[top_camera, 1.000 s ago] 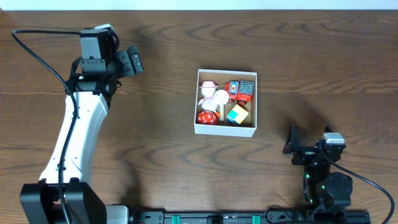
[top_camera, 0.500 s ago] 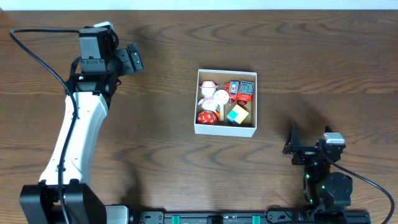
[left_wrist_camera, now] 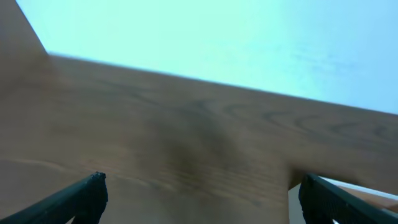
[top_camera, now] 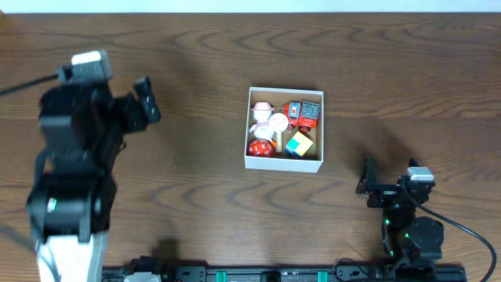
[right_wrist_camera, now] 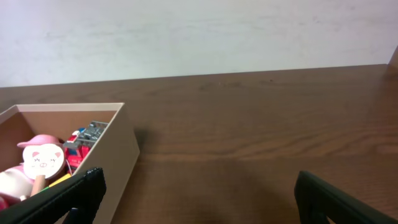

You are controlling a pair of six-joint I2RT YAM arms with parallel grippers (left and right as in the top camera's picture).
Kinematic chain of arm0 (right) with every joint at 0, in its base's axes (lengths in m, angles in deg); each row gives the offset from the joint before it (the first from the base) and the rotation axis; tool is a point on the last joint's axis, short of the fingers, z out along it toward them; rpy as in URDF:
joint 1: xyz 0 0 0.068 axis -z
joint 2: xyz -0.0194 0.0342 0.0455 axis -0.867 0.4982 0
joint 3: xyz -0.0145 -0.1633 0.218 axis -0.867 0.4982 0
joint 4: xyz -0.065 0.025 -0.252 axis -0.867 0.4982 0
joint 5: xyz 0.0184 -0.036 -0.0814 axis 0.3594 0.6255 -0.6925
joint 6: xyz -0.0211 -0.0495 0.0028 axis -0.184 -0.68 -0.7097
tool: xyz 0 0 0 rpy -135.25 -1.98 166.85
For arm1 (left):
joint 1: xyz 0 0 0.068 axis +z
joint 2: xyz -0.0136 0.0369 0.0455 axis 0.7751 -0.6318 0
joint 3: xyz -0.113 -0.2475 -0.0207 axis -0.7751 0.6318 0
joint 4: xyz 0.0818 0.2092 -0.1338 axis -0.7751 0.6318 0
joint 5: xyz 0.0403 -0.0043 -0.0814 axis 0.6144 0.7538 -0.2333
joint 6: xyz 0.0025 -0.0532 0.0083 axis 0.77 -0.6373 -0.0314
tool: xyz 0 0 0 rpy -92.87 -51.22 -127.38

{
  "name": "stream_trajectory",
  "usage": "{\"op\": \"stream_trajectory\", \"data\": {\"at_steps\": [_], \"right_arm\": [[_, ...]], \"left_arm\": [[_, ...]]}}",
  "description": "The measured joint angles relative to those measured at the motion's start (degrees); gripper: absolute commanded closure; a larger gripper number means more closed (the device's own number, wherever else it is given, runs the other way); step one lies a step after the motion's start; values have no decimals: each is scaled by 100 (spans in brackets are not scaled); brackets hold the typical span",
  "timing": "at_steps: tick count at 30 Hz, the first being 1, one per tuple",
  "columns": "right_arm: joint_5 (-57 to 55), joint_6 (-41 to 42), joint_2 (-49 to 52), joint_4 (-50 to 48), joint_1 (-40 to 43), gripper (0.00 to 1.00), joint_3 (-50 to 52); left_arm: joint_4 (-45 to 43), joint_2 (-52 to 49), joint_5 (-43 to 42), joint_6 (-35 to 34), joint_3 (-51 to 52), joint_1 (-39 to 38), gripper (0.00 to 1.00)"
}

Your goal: Pack container

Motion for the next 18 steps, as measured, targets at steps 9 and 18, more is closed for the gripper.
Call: {"op": "stream_trajectory", "data": {"at_steps": [9,18], "right_arm": [[0,0,-2,0,0,1,0],[0,0,0,-2,0,1,4]], "left_arm": [[-608,1561,-2,494,1292,0,2],[-2763,2898,-2,608,3668,55,2]]}}
